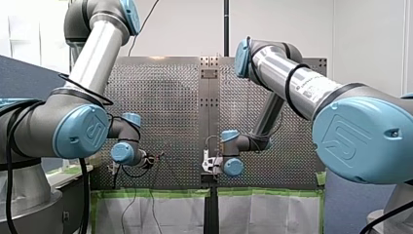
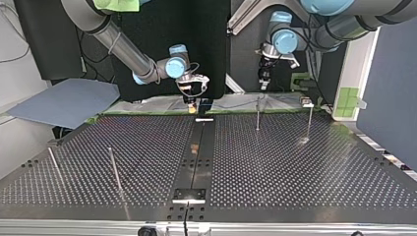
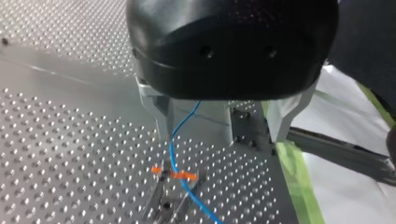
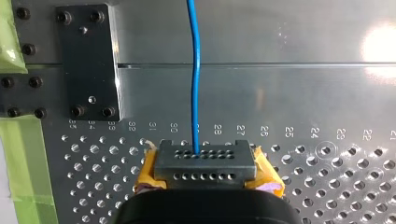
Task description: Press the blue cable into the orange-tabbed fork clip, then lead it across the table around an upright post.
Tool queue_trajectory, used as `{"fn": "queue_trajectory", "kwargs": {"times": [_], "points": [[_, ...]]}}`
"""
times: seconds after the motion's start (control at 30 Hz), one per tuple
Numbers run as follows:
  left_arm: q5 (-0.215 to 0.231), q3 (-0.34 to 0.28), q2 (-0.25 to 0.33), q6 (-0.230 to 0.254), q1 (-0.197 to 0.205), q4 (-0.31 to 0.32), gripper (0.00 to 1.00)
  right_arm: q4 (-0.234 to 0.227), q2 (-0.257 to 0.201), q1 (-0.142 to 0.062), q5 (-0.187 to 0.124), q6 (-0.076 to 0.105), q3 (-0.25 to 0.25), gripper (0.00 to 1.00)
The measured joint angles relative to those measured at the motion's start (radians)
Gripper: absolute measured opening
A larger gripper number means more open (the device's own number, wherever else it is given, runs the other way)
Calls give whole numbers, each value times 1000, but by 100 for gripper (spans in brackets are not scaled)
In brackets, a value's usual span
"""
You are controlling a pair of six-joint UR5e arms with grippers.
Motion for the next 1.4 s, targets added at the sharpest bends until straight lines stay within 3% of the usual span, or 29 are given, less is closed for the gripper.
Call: {"fn": "queue_trajectory", "kwargs": {"times": [0.27, 0.8, 1.0, 1.17, 1.4], "points": [[-9, 7, 0, 50, -32, 14, 100, 0, 0, 2, 0, -1, -2, 0], [-142, 109, -1, -39, -159, 20, 100, 2, 0, 5, 0, -2, -4, 0], [-194, 118, -2, -48, -209, 21, 100, 2, 0, 5, 0, 0, -5, 0], [-235, 120, -6, -49, -224, 23, 100, 2, 0, 5, 0, 2, -6, 0], [-281, 163, -56, -33, -228, 42, 100, 2, 0, 6, 0, 1, -5, 0]]}}
